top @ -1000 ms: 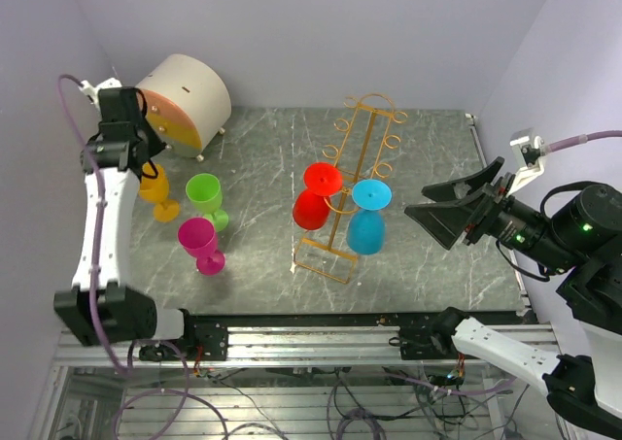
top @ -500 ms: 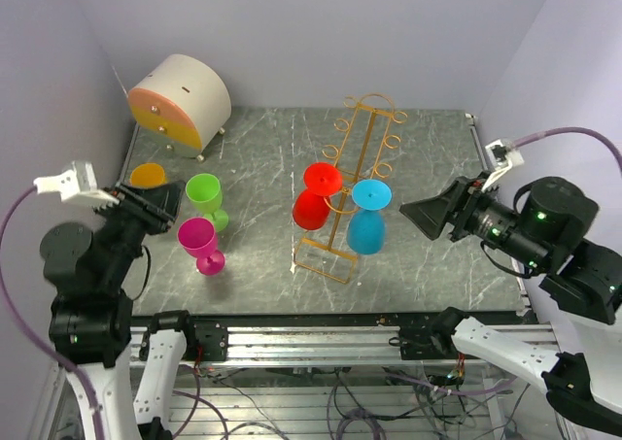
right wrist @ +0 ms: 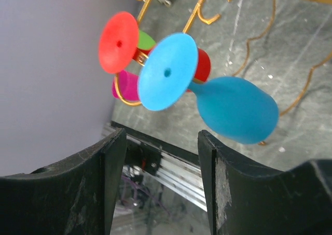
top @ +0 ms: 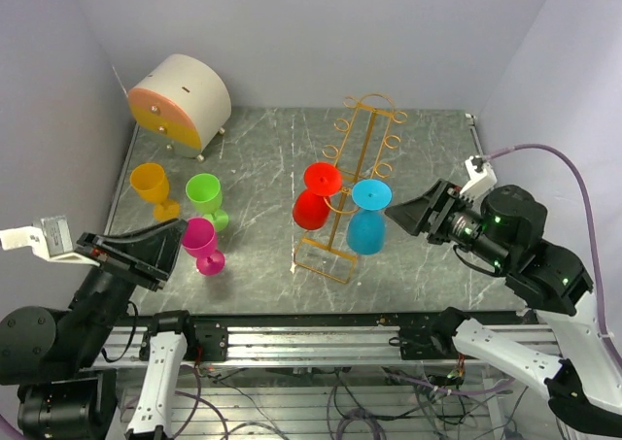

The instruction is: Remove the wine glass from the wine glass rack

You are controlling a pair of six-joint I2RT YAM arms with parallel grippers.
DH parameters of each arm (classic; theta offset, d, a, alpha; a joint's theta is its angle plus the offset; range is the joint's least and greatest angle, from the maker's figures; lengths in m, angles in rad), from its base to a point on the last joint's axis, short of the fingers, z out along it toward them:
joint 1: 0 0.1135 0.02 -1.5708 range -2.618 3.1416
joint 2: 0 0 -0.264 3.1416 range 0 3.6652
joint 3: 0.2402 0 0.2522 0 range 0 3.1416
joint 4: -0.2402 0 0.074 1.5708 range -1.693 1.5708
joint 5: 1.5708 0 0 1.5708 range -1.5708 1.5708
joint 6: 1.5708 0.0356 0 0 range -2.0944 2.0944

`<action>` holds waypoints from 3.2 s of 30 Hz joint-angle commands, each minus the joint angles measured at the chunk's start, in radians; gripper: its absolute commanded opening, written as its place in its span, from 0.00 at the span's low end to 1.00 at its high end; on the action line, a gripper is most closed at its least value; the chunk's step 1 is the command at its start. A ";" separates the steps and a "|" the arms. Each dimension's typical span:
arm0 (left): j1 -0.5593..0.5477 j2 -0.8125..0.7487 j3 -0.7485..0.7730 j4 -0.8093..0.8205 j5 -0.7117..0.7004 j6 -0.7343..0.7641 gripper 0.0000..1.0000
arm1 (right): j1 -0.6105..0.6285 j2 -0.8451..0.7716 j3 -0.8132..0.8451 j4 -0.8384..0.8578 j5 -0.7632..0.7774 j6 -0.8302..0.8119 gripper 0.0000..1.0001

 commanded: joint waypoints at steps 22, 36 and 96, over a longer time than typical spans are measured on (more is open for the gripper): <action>-0.005 -0.071 -0.070 -0.130 0.043 0.041 0.35 | -0.001 0.071 -0.060 0.176 0.114 0.124 0.39; -0.005 -0.083 -0.099 -0.114 0.049 0.031 0.35 | -0.001 0.065 -0.093 0.200 0.140 0.138 0.13; -0.005 -0.099 -0.146 -0.104 0.038 0.010 0.37 | -0.001 -0.265 -0.364 0.277 0.280 0.556 0.00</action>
